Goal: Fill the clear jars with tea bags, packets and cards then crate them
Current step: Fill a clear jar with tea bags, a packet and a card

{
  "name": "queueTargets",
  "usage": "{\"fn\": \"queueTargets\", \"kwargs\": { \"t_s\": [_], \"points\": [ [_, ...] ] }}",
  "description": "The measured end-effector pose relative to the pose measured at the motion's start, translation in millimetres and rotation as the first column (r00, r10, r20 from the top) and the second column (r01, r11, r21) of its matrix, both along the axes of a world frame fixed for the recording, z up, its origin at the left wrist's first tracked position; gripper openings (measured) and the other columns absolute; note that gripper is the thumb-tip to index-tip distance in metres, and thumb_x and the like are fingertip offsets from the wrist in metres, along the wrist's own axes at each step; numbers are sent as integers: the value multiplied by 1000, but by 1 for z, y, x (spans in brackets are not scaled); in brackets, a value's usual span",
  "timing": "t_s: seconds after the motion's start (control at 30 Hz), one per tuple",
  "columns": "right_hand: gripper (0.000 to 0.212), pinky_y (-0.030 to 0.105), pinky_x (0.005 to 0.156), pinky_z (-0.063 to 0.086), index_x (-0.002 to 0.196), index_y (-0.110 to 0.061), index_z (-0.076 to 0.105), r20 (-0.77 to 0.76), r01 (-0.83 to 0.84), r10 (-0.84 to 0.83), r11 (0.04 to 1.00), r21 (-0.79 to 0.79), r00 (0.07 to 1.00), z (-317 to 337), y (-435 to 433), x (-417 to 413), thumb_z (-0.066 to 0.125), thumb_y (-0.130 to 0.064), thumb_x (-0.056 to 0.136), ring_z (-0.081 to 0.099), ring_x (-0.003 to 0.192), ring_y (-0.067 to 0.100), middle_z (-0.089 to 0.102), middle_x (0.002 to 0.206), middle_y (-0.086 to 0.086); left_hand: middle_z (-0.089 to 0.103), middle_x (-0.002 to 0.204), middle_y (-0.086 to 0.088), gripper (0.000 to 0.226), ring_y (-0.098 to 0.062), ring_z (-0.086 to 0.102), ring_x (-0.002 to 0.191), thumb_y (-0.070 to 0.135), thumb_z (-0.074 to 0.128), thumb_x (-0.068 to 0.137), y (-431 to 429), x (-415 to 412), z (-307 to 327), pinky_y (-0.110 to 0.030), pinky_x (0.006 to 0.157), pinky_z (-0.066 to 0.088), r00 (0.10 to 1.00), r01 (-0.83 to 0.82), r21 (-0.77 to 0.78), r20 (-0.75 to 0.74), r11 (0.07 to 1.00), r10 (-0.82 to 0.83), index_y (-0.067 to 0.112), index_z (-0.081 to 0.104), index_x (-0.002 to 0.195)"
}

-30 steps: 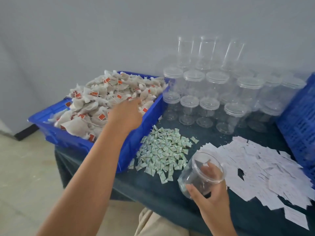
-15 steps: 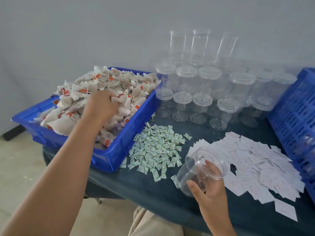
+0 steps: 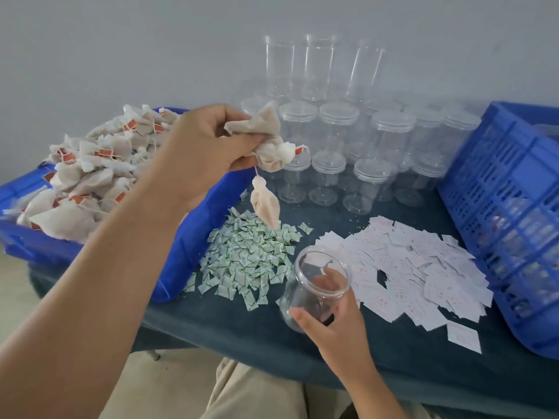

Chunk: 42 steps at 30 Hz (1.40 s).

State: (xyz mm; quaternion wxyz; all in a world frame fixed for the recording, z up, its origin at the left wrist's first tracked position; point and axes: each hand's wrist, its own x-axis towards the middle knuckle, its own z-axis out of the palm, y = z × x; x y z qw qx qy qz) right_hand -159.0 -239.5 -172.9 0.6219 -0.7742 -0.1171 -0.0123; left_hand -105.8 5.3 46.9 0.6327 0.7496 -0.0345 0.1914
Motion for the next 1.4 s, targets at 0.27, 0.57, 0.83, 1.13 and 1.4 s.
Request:
{"fn": "queueTargets", "kwargs": {
  "t_s": [0.27,0.57,0.83,1.13,1.4],
  "points": [
    [82,9,92,51,140,-41,55,-37,-36,36,999,20,999,0,-2,1,96,-53,70,64,123,-1,67,130,-25,80,99,-5,13,-23,79,97,16,80,92,-66,-2,-15,-33,80,65,959,278,-22,-53,960,-279,28,77,88],
    [67,10,88,51,126,-40,58,15,36,-37,997,73,999,3,-5,-1,94,-49,70,66,116,4,68,121,-21,77,84,15,13,-6,76,68,35,77,94,-86,-10,-88,-27,63,63,950,265,421,-270,867,-160,39,67,87],
    [74,15,94,52,137,-38,57,39,25,-30,993,112,999,3,0,-3,96,-42,74,67,124,10,70,131,-15,71,79,26,17,3,64,67,56,72,79,-67,-11,-78,-25,58,45,969,182,658,-244,731,-21,39,68,82],
    [75,19,86,58,137,-34,60,25,13,-15,997,78,1000,1,0,-4,99,-37,73,70,114,17,71,127,-10,67,87,24,13,-2,60,83,57,73,85,-72,-18,-69,-30,69,47,929,346,867,-369,358,-4,44,74,88],
    [84,20,86,58,141,-39,56,42,-7,6,999,35,999,-6,-1,-3,100,-44,70,68,118,15,68,130,-13,75,107,21,27,-2,69,100,54,66,94,-82,-20,-62,-37,94,56,825,556,774,-557,302,-93,39,79,112]
  ]
}}
